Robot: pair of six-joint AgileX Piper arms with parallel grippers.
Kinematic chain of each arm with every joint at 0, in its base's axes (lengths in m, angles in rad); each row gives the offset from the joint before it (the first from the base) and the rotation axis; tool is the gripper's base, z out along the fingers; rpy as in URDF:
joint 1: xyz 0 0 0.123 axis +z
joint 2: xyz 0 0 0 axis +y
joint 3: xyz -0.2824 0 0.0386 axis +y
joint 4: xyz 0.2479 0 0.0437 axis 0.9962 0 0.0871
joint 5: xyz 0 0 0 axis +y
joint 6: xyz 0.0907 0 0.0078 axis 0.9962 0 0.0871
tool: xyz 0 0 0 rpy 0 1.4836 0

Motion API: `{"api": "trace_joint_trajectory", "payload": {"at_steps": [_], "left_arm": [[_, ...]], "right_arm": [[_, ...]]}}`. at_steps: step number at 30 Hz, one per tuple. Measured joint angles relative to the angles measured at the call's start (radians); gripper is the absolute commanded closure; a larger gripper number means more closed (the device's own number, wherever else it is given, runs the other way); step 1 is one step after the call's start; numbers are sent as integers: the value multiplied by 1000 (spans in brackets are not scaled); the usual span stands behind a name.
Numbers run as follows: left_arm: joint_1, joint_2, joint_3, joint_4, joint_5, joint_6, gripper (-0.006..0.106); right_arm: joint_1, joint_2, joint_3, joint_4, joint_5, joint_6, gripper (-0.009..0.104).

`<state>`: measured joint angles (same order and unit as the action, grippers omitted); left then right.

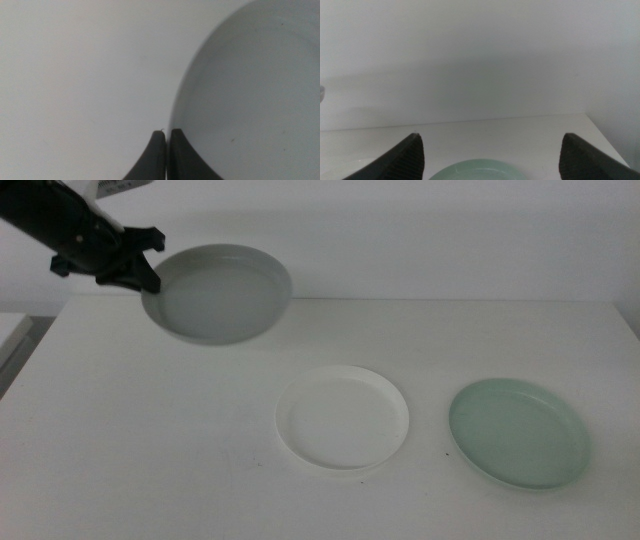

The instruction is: Stack the three bowls on top of each other.

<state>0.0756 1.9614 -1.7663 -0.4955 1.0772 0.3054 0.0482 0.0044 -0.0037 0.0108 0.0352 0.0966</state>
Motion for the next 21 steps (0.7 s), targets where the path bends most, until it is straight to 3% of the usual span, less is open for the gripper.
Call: {"api": "trace_joint_trajectory", "payload": {"at_steps": [7, 21], "left_arm": [[-153, -164, 300, -9, -121, -39, 102], [-372, -78, 336, -1, -228, -121, 102]], "right_arm": [[0, 0, 0, 0, 0, 0, 2], [0, 0, 0, 0, 0, 0, 2]]}}
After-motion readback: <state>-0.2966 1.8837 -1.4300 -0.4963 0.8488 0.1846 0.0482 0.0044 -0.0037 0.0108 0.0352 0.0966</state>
